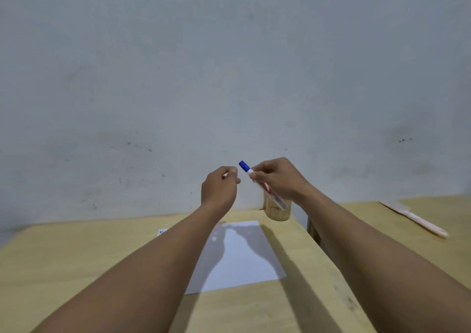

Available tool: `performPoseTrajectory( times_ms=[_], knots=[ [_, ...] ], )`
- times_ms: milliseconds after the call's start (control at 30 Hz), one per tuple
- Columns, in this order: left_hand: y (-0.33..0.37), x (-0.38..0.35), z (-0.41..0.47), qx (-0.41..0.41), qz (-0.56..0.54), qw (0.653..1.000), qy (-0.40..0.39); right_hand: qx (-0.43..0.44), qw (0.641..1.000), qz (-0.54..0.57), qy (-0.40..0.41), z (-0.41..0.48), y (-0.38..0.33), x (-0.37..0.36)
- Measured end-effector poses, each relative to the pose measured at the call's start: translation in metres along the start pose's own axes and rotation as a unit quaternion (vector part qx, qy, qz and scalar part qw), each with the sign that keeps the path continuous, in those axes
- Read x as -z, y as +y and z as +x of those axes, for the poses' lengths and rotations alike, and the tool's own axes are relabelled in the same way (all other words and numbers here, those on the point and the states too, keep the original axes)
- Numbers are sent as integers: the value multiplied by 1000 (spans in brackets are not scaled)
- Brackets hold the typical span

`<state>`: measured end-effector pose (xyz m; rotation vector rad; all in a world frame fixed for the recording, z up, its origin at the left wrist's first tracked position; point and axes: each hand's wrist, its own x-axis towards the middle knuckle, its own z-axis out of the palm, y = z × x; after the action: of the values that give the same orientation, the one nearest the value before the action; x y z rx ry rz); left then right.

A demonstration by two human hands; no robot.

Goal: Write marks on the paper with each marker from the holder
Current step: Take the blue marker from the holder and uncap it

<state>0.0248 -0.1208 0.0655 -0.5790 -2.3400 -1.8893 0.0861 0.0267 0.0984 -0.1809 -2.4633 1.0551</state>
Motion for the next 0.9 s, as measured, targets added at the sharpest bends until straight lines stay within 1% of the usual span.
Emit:
performPoseTrajectory(
  times_ms=[133,267,333,433,500,533,567,600,633,700,767,800,833,900],
  knots=[
    [9,38,-19,-23,-15,1000,-8,1,999,13,-44,-21,-24,-16],
    [6,69,-27,-2,-23,999,-24,0,998,11,-59,-32,-41,-33],
    [5,80,-28,11,-32,999,-7,-2,1000,-14,-26,-34,-49,-44],
    [7,94,-29,32,-48,997,49,-19,995,-72,72,-40,-61,-61],
    [5,102,-30,46,-71,993,84,-39,992,-83,88,-46,-71,-73],
    [5,105,-30,53,-86,991,93,-54,993,-58,83,-49,-76,-79],
    [4,108,-31,58,-99,989,96,-78,994,-2,72,-53,-81,-85],
    [3,110,-33,61,-108,988,93,-111,989,73,59,-56,-86,-90],
    [2,112,-34,63,-115,988,85,-150,976,152,45,-58,-90,-95],
    [1,116,-38,68,-122,988,63,-218,927,305,27,-61,-94,-104],
    [-1,121,-43,68,-120,990,42,-250,865,434,29,-60,-92,-114],
    [-3,124,-45,66,-114,991,31,-256,839,480,27,-61,-92,-118],
    [-5,127,-45,63,-106,992,21,-257,822,508,26,-61,-92,-123],
    [-9,132,-46,59,-89,994,7,-246,811,530,31,-64,-94,-129]
  ],
)
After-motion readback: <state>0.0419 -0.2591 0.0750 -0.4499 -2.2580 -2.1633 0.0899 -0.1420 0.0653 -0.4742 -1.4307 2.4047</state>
